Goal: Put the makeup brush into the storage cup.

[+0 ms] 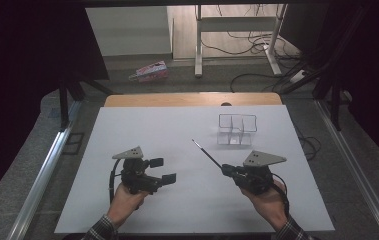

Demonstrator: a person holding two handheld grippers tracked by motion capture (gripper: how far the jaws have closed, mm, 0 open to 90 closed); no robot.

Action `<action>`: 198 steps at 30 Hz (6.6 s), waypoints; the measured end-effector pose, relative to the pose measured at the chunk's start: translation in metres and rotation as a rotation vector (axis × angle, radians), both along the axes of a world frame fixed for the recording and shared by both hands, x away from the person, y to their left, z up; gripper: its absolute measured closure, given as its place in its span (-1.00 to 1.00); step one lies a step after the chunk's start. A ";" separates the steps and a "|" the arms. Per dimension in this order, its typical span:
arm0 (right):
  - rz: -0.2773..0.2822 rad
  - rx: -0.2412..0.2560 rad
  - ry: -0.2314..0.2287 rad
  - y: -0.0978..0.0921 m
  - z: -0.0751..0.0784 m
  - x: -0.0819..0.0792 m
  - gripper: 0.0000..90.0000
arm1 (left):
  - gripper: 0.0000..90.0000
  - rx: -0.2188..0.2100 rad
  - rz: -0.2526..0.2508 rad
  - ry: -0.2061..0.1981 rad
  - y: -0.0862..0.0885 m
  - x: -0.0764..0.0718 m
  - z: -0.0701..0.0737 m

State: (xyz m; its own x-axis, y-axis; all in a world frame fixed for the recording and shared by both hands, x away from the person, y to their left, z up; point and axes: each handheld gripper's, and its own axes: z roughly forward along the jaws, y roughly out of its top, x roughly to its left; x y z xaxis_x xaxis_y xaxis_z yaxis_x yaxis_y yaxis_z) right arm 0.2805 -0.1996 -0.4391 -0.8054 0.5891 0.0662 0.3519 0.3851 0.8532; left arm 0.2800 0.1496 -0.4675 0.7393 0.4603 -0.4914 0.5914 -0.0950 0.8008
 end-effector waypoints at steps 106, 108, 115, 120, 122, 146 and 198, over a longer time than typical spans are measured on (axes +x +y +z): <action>0.095 0.128 0.133 0.029 -0.021 0.009 -0.96 | 0.89 0.450 -0.137 -0.040 -0.062 -0.004 0.011; 0.098 0.135 0.148 0.030 -0.020 0.009 -0.95 | 0.89 0.462 -0.144 -0.040 -0.065 -0.005 0.011; 0.102 0.137 0.143 0.038 -0.013 0.007 -0.95 | 0.89 0.449 -0.165 -0.033 -0.072 -0.006 0.011; 0.116 0.133 0.118 0.047 -0.007 0.004 -0.95 | 0.89 0.445 -0.175 -0.030 -0.076 -0.007 0.010; 0.123 0.126 0.103 0.050 -0.004 0.003 -0.94 | 0.89 0.450 -0.182 -0.032 -0.078 -0.007 0.010; 0.172 0.136 0.106 0.061 0.002 -0.001 0.88 | 0.86 0.433 -0.192 -0.038 -0.085 -0.009 0.008; 0.074 0.082 0.023 0.029 0.011 -0.001 0.89 | -0.94 0.417 -0.027 -0.096 -0.026 -0.023 0.000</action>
State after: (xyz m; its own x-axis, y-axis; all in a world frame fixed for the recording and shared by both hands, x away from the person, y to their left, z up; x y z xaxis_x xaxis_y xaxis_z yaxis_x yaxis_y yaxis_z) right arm 0.2794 -0.1709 -0.4285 -0.8442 0.5197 0.1312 0.3452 0.3397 0.8749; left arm 0.2566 0.1231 -0.4671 0.7872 0.5851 -0.1951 0.5087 -0.4370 0.7418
